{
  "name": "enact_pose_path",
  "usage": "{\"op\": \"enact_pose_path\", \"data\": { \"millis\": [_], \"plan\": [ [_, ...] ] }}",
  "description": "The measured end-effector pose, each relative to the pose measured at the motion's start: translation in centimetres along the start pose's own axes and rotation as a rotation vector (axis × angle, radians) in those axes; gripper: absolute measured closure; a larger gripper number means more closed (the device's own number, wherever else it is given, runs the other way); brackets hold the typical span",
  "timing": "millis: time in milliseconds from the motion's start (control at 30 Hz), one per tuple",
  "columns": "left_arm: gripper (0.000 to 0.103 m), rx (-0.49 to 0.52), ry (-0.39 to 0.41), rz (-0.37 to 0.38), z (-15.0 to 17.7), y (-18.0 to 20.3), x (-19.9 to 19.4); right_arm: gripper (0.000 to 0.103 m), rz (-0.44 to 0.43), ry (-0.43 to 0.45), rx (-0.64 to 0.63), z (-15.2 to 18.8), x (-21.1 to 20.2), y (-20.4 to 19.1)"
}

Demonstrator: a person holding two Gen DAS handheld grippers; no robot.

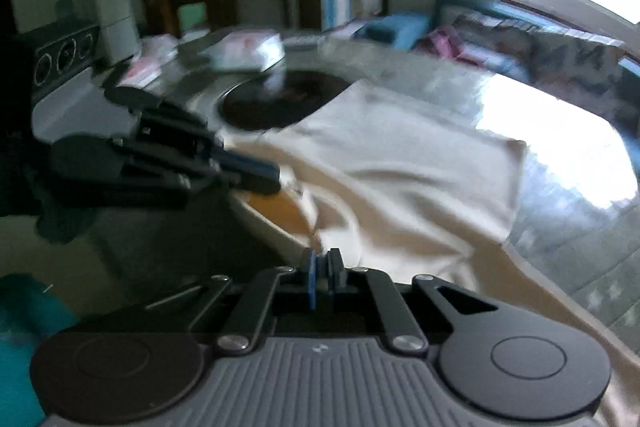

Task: Fold clothes

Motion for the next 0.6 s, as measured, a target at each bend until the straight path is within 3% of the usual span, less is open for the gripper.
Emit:
{"op": "enact_pose_path", "data": {
  "millis": [100,200,333,433,600],
  "plan": [
    [0.098,-0.011,-0.039,0.044,1.3,0.3,-1.0,0.096,-0.029,-0.037,-0.009,0.8,-0.9,-0.4],
    [0.098,-0.019,-0.069,0.09,2.0,0.5,-1.6,0.094,-0.043,-0.016,0.023,0.0,-1.6,-0.1],
    [0.098,0.021,-0.068,0.15,1.9,1.4,-2.5,0.092,0.024,0.051,0.002,-1.7,-1.0,1.0],
    [0.098,0.03,-0.039,0.138,0.9,1.0,-2.5,0.088,0.043,0.046,0.004,-1.7,1.5,1.8],
    [0.097,-0.012,-0.003,0.007,-1.6,-1.7,0.6,0.087,0.012,-0.036,0.031,-0.1,5.3,2.3]
  ]
}}
Point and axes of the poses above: each gripper's, at about its wrist camera, not at the fingertips, and x roughly the way its jaws point, y to its right, z to its underside, the point moved 5 cm from there along x, roughly the way its jaws point, and after that the axes turned 15 degrees about y, right-handed, at the moved point
